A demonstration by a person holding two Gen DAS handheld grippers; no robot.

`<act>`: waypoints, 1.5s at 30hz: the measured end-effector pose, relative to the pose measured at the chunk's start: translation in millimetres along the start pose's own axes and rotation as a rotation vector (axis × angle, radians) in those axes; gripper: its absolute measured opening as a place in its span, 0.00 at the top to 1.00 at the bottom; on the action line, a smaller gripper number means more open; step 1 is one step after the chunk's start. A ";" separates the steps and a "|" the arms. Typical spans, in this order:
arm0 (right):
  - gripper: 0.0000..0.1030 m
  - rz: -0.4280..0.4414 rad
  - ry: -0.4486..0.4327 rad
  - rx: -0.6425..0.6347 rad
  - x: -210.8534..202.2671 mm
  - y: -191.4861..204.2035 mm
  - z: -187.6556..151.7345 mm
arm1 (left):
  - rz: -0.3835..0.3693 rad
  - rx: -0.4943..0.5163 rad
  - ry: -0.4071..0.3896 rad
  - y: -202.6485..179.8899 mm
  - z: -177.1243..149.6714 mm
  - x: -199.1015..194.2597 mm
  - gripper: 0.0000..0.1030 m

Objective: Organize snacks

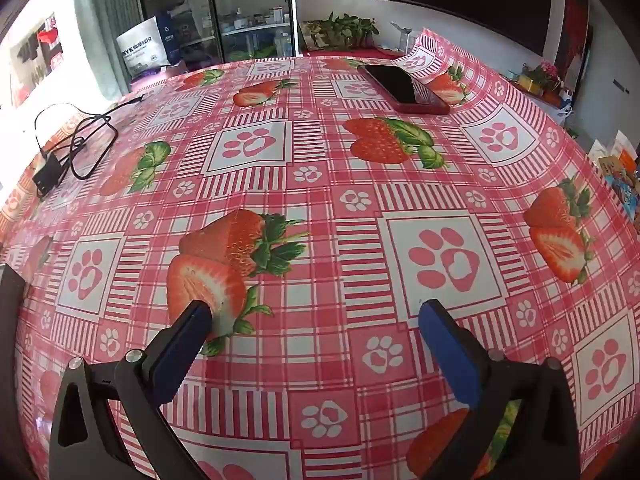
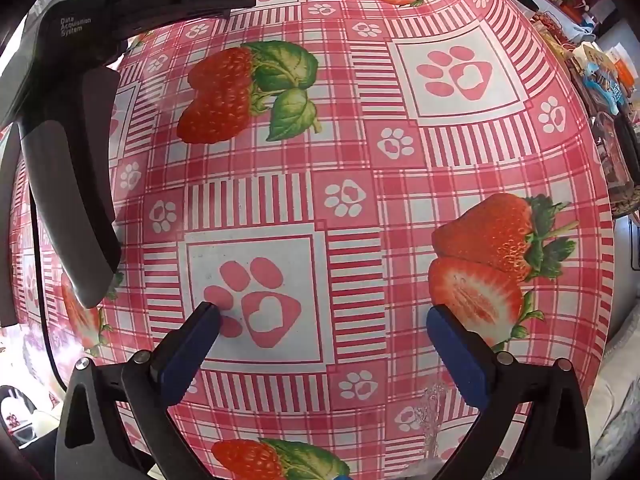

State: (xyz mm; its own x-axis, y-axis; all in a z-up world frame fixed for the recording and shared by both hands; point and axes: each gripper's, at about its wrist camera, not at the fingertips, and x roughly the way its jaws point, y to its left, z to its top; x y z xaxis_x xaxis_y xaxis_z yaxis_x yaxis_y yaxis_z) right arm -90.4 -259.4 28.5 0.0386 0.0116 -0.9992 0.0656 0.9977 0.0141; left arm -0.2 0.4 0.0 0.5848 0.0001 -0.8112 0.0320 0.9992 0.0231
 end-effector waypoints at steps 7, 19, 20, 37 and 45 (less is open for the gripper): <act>0.00 -0.003 -0.008 -0.001 -2.9 3.3 -7.6 | -0.001 -0.001 0.000 1.6 0.5 0.6 0.00; 0.00 0.001 -0.011 0.000 1.5 0.2 -2.1 | 0.000 -0.001 0.000 0.2 0.2 0.1 0.00; 0.00 0.001 -0.011 0.000 1.6 0.5 -2.8 | 0.000 0.000 0.000 0.1 0.2 0.1 0.00; 0.00 0.001 -0.013 0.000 1.0 0.3 -4.1 | -0.001 -0.001 0.000 0.2 0.4 0.1 0.00; 0.00 0.001 -0.008 0.001 1.4 0.4 -2.9 | -0.001 -0.001 0.000 0.5 0.5 0.1 0.00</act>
State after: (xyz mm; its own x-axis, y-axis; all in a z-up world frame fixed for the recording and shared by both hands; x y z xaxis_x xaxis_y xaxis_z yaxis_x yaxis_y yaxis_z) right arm -93.2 -258.8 27.0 0.0463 0.0123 -0.9989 0.0665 0.9977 0.0153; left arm 0.3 0.8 0.3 0.5852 -0.0008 -0.8109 0.0316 0.9993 0.0219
